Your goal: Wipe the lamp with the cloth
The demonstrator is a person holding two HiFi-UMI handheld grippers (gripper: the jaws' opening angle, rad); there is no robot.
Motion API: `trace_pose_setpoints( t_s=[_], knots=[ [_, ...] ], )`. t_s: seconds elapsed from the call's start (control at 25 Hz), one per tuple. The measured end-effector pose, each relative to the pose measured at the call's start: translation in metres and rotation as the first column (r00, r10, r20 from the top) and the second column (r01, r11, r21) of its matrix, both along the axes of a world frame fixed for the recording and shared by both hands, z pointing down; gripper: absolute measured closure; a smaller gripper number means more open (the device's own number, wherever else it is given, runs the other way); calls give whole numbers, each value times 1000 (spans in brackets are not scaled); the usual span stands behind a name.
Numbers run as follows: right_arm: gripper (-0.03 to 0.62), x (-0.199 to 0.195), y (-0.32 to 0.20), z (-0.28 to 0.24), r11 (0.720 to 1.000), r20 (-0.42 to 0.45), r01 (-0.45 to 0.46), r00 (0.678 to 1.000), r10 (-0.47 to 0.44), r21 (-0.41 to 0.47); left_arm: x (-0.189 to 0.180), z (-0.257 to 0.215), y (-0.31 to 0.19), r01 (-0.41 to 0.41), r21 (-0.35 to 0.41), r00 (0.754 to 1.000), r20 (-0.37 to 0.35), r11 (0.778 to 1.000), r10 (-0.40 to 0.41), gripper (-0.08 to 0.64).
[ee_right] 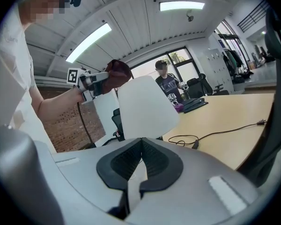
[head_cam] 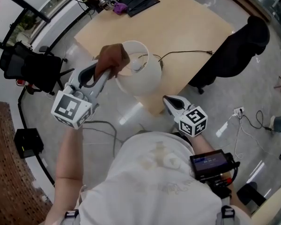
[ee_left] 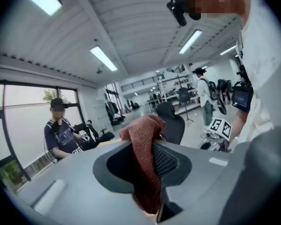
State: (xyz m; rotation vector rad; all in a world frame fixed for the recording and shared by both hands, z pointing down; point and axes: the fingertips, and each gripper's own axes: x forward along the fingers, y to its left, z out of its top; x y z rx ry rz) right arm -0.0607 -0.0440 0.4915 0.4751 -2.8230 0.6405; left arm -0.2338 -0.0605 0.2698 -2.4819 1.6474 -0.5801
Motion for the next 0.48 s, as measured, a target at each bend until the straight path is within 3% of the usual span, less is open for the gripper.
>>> trace_pose_setpoints(
  t_s=[0.08,0.16,0.32,0.48],
  knots=[
    [580,6,-3,-1,1000,9,-20,1000,20,-3,5,5,-21,-44,-120,994,93,992,56,466],
    [580,14,-7,-3,999,22,-49,999,50,-5,4,18,-41,-47,-247,980,174,968,92,466],
    [580,31,-9,-7,995,36,-100,994,100,-15,7,56,-66,-13,-476,936,304,879,178,466],
    [580,45,-12,-6,990,54,-137,989,139,-36,26,75,-93,22,-587,899,366,810,241,465]
  ],
)
